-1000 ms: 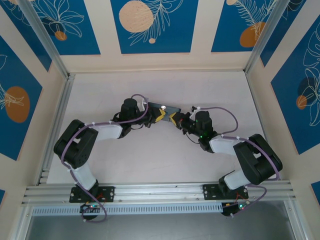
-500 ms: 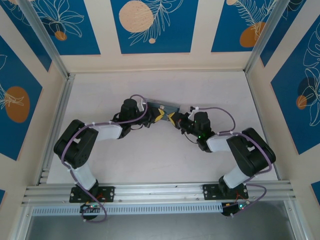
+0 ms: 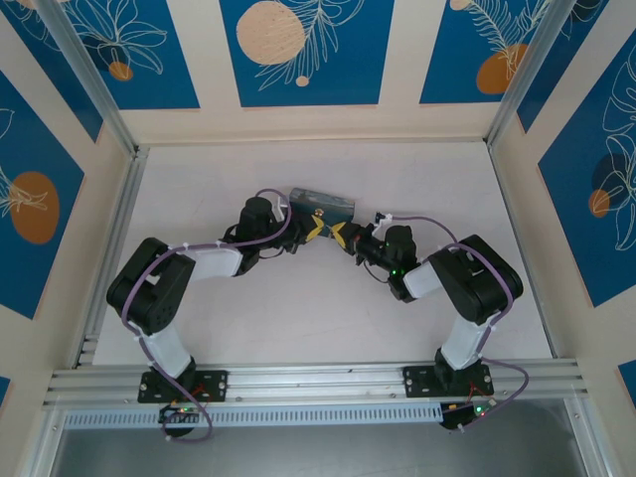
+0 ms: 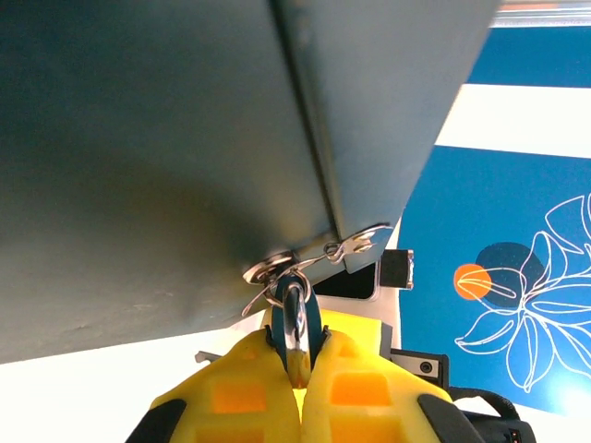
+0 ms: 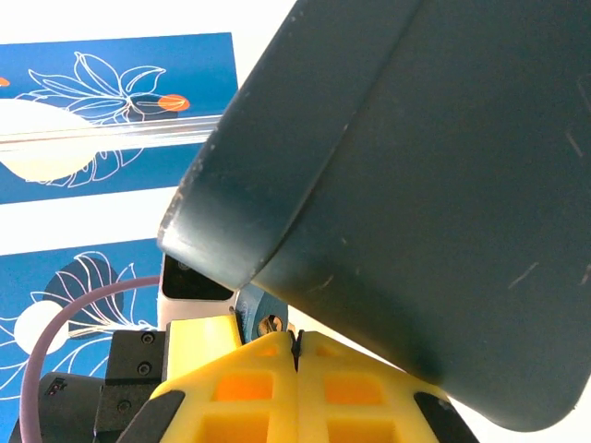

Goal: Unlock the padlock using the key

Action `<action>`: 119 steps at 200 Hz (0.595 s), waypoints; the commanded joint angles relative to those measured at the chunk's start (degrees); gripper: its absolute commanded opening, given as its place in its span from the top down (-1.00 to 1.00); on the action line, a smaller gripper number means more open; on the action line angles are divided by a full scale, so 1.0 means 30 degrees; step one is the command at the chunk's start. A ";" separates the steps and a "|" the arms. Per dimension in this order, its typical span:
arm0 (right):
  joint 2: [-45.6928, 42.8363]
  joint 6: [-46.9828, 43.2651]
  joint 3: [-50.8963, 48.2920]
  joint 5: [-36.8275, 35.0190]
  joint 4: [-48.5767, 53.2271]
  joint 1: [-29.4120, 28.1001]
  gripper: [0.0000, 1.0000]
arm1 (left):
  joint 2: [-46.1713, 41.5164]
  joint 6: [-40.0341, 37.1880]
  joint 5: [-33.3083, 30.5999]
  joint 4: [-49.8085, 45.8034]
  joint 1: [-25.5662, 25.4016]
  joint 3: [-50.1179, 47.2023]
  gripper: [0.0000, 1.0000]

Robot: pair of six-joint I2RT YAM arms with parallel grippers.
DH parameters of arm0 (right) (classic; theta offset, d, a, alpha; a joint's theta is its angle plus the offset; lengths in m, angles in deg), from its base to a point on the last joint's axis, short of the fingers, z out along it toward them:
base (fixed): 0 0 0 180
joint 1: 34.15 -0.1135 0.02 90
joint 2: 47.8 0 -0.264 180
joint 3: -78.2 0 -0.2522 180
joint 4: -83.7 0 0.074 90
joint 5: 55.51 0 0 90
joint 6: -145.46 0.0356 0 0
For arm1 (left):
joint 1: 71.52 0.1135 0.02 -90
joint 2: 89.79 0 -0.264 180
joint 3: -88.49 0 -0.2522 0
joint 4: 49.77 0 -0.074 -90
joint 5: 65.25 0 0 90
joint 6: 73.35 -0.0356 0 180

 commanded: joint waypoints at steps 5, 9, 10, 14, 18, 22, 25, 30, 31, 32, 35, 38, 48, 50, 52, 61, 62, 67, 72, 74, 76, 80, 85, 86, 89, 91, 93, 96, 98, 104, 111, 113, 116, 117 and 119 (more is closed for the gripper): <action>0.0070 -0.2316 0.0436 0.0471 0.0829 -0.0082 1.00 | -0.0684 -0.0202 0.3078 0.2135 -0.0776 0.0088 1.00; 0.0036 -0.2859 0.0415 0.0561 0.0849 -0.0121 1.00 | -0.0666 -0.0211 0.3075 0.2113 -0.0770 0.0103 1.00; 0.0014 -0.2982 0.0402 0.0580 0.0844 -0.0140 1.00 | -0.0664 -0.0205 0.3075 0.2109 -0.0785 0.0107 1.00; -0.0022 -0.3357 0.0378 0.0599 0.0803 -0.0180 1.00 | -0.0663 -0.0226 0.3082 0.2106 -0.0780 0.0110 1.00; -0.0024 -0.3532 0.0375 0.0657 0.0705 -0.0230 1.00 | -0.0684 -0.0202 0.3090 0.2106 -0.0794 0.0096 1.00; 0.0008 -0.3539 0.0384 0.0748 0.0552 -0.0261 1.00 | -0.0679 -0.0206 0.3077 0.2106 -0.0779 0.0124 1.00; 0.0077 -0.3437 0.0428 0.0856 0.0404 -0.0274 1.00 | -0.0668 -0.0221 0.3075 0.2106 -0.0789 0.0123 1.00; 0.0222 -0.3155 0.0526 0.1078 0.0076 -0.0276 1.00 | -0.0687 -0.0225 0.3074 0.2106 -0.0793 0.0112 1.00; 0.0253 -0.3071 0.0560 0.1118 -0.0011 -0.0276 1.00 | -0.0690 -0.0227 0.3074 0.2106 -0.0796 0.0111 1.00; 0.0283 -0.2985 0.0577 0.1166 -0.0070 -0.0262 1.00 | -0.0691 -0.0227 0.3074 0.2106 -0.0798 0.0111 1.00; 0.0375 -0.2749 0.0636 0.1279 -0.0219 -0.0263 1.00 | -0.0655 -0.0227 0.3074 0.2091 -0.0784 0.0103 1.00; 0.0468 -0.2489 0.0734 0.1348 -0.0432 -0.0275 1.00 | -0.0654 -0.0228 0.3078 0.2078 -0.0772 0.0109 1.00; 0.0720 -0.1772 0.0903 0.1322 -0.1088 -0.0331 1.00 | -0.0634 -0.0283 0.3076 0.2076 -0.0794 0.0081 1.00; 0.0767 -0.1621 0.0949 0.1322 -0.1203 -0.0334 1.00 | -0.0611 -0.0271 0.3075 0.2076 -0.0783 0.0081 1.00; 0.0800 -0.1511 0.0990 0.1308 -0.1305 -0.0335 1.00 | -0.0591 -0.0260 0.3075 0.2076 -0.0795 0.0059 1.00; 0.0911 -0.1061 0.1195 0.1224 -0.1535 -0.0346 1.00 | -0.0570 -0.0239 0.3104 0.2127 -0.0795 0.0030 1.00; 0.0920 -0.1028 0.1202 0.1205 -0.1549 -0.0370 1.00 | -0.0572 -0.0233 0.3089 0.2131 -0.0783 0.0011 1.00; 0.0926 -0.0852 0.1327 0.1186 -0.1644 -0.0364 1.00 | -0.0565 -0.0234 0.3075 0.2135 -0.0796 0.0000 1.00; 0.0929 -0.0653 0.1474 0.1210 -0.1701 -0.0364 1.00 | -0.0564 -0.0230 0.3074 0.2128 -0.0796 -0.0007 1.00; 0.0951 -0.0565 0.1509 0.1214 -0.1730 -0.0364 1.00 | -0.0572 -0.0250 0.3074 0.2133 -0.0798 -0.0007 1.00; 0.0949 -0.0485 0.1555 0.1215 -0.1737 -0.0364 1.00 | -0.0581 -0.0240 0.3074 0.2149 -0.0792 -0.0022 1.00; 0.0915 -0.0375 0.1632 0.1215 -0.1799 -0.0362 1.00 | -0.0602 -0.0232 0.3074 0.2136 -0.0784 -0.0035 1.00; 0.0927 -0.0165 0.1743 0.1243 -0.1820 -0.0340 1.00 | -0.0611 -0.0268 0.3075 0.2111 -0.0789 -0.0036 1.00; 0.0943 -0.0111 0.1769 0.1259 -0.1823 -0.0352 1.00 | -0.0622 -0.0262 0.3075 0.2108 -0.0779 -0.0051 1.00; 0.0949 0.0035 0.1817 0.1239 -0.1790 -0.0341 1.00 | -0.0617 -0.0272 0.3075 0.2106 -0.0782 -0.0064 1.00; 0.0934 0.0149 0.1844 0.1221 -0.1796 -0.0336 1.00 | -0.0615 -0.0297 0.3074 0.2091 -0.0795 -0.0065 1.00; 0.0944 0.0236 0.1873 0.1217 -0.1775 -0.0350 1.00 | -0.0614 -0.0333 0.3074 0.2065 -0.0783 -0.0065 1.00; 0.0993 0.0393 0.1907 0.1190 -0.1766 -0.0337 1.00 | -0.0609 -0.0343 0.3074 0.2042 -0.0772 -0.0066 1.00; 0.1003 0.0560 0.1940 0.1187 -0.1746 -0.0313 1.00 | -0.0612 -0.0337 0.3074 0.2024 -0.0770 -0.0080 1.00; 0.1099 0.0919 0.1975 0.1139 -0.1692 -0.0291 1.00 | -0.0629 -0.0348 0.3084 0.2018 -0.0782 -0.0109 1.00; 0.1289 0.1471 0.1989 0.1145 -0.1674 -0.0227 1.00 | -0.0606 -0.0372 0.3075 0.1989 -0.0794 -0.0095 1.00; 0.1341 0.1584 0.1982 0.1139 -0.1715 -0.0205 1.00 | -0.0604 -0.0381 0.3074 0.1996 -0.0791 -0.0095 1.00; 0.1423 0.1719 0.1957 0.1169 -0.1817 -0.0176 1.00 | -0.0604 -0.0397 0.3078 0.1989 -0.0772 -0.0095 1.00; 0.1454 0.1739 0.1935 0.1177 -0.1851 -0.0167 1.00 | -0.0604 -0.0400 0.3076 0.1989 -0.0786 -0.0095 1.00; 0.1470 0.1749 0.1923 0.1182 -0.1912 -0.0163 1.00 | -0.0589 -0.0381 0.3053 0.1974 -0.0789 -0.0095 1.00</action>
